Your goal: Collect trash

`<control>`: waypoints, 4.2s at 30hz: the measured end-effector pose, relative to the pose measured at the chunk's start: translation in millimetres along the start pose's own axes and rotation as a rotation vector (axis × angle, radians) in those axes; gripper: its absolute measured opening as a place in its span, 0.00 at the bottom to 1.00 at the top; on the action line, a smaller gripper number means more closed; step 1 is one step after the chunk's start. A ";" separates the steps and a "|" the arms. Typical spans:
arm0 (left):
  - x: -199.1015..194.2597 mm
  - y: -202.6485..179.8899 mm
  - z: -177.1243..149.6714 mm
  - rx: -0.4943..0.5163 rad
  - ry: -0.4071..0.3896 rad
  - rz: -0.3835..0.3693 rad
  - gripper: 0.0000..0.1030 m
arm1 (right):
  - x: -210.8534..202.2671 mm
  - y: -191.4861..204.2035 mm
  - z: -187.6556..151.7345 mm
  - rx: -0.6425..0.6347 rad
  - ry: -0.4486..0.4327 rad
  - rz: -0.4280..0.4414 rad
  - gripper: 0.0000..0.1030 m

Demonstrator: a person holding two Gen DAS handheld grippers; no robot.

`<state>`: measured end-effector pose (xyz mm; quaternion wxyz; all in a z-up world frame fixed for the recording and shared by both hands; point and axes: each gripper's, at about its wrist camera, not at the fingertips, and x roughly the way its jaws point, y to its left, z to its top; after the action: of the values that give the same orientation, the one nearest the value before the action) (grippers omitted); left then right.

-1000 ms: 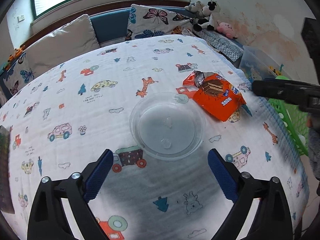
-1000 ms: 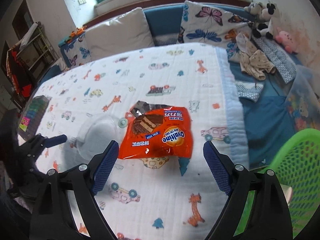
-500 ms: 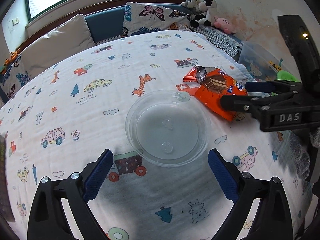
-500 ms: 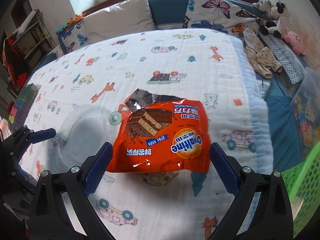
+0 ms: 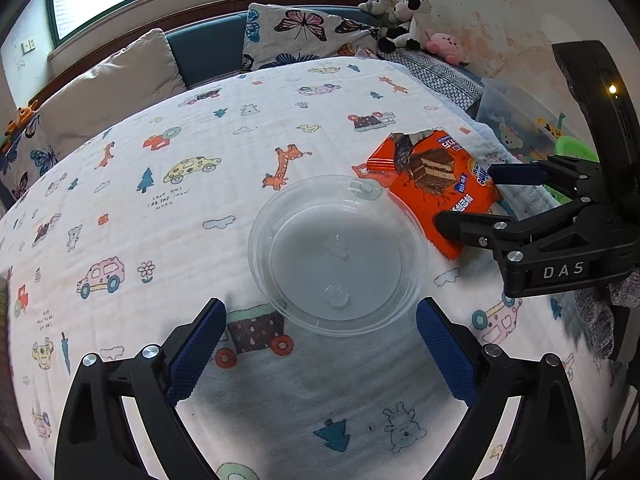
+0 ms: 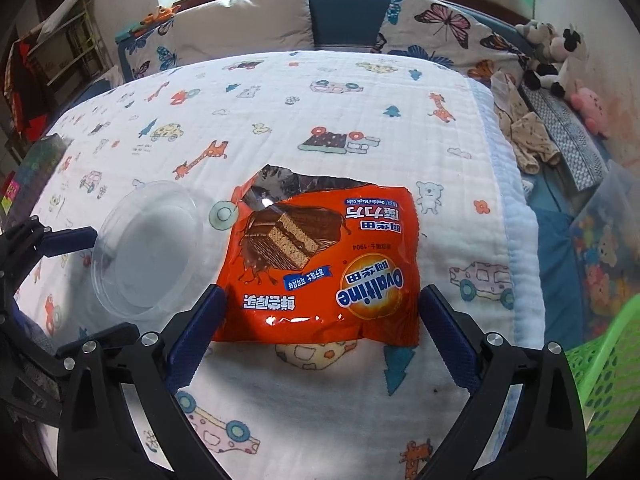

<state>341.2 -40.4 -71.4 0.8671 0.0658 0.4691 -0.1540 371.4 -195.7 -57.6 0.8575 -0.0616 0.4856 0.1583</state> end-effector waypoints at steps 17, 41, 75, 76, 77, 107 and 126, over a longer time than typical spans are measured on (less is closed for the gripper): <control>3.8 -3.2 3.3 0.023 -0.001 0.000 0.90 | -7.2 -3.9 -9.2 -0.008 -0.019 -0.029 0.78; -5.1 12.3 7.7 -0.024 -0.054 0.034 0.82 | -2.6 -0.1 -7.3 0.023 0.018 0.017 0.97; -27.0 36.9 -8.1 -0.085 -0.071 0.046 0.82 | -34.1 19.1 -30.7 -0.057 0.064 0.074 0.90; -27.2 37.2 -8.7 -0.085 -0.071 0.045 0.82 | -38.6 17.8 -30.0 -0.081 0.057 0.064 0.92; -27.7 37.7 -9.5 -0.086 -0.071 0.045 0.82 | -40.2 17.2 -29.7 -0.096 0.056 0.057 0.93; -39.1 53.9 -22.6 -0.124 -0.065 0.072 0.82 | 5.4 6.5 10.0 -0.349 0.192 0.288 0.96; -57.2 28.8 -14.9 -0.102 -0.099 0.036 0.82 | -38.9 12.6 -44.4 -0.222 0.082 0.135 0.64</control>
<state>309.5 2.4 -32.8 0.8941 0.0224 0.4316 -0.1176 312.5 -203.6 -47.0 0.8124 -0.1299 0.5026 0.2656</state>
